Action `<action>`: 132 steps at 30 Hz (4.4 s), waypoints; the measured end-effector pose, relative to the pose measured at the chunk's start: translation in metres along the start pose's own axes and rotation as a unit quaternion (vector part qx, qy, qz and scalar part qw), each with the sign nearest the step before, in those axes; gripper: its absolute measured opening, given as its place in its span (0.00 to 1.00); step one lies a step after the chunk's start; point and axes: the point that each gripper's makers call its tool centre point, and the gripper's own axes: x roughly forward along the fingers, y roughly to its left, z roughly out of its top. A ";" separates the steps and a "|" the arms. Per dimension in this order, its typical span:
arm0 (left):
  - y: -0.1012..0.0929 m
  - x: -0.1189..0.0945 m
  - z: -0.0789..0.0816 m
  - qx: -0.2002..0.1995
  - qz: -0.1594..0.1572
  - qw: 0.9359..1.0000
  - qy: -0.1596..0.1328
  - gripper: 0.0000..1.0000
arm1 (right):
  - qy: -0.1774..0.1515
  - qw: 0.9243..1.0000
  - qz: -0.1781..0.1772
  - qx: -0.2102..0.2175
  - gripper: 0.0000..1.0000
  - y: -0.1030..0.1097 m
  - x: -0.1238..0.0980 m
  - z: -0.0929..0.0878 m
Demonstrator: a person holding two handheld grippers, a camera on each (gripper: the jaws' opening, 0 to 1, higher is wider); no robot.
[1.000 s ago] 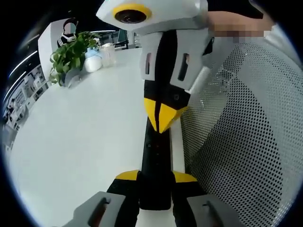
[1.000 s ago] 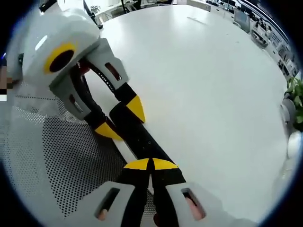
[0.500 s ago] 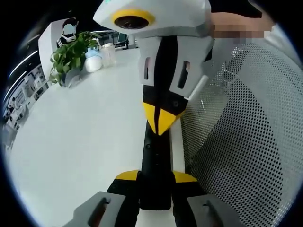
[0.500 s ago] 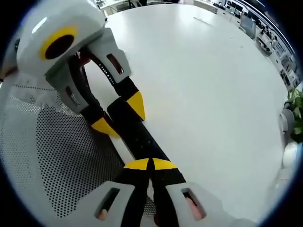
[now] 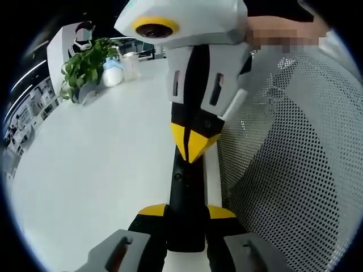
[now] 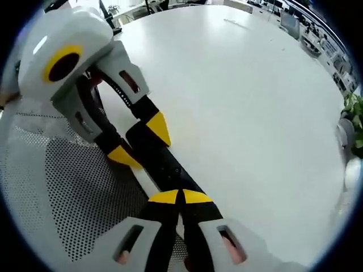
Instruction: Press the specified remote control buttons in sequence, fully releasing each button before pressing the next.
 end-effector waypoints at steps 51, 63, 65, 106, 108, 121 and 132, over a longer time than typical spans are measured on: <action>-0.007 0.005 0.006 0.016 -0.008 1.000 0.001 0.25 | -0.026 0.998 -0.013 -0.064 0.00 0.003 0.002 0.019; -0.007 0.005 0.006 0.017 -0.010 1.000 0.002 0.25 | -0.018 0.997 -0.021 -0.071 0.00 0.002 0.006 0.016; -0.007 0.005 0.006 0.017 -0.010 1.000 0.002 0.25 | -0.019 0.997 -0.020 -0.066 0.00 0.002 0.006 0.016; -0.007 0.005 0.006 0.014 -0.011 1.000 -0.002 0.25 | -0.035 0.999 -0.016 -0.037 0.00 0.000 0.008 0.016; -0.007 0.006 0.006 0.014 -0.010 1.000 -0.002 0.25 | -0.037 0.999 -0.014 -0.029 0.00 -0.001 0.008 0.016; -0.006 0.006 0.006 0.013 -0.010 1.000 -0.002 0.24 | -0.038 0.999 -0.009 -0.010 0.00 0.000 0.007 0.016; -0.006 0.005 0.006 0.012 -0.009 1.000 -0.002 0.25 | -0.025 0.999 -0.021 -0.033 0.00 0.000 0.006 0.014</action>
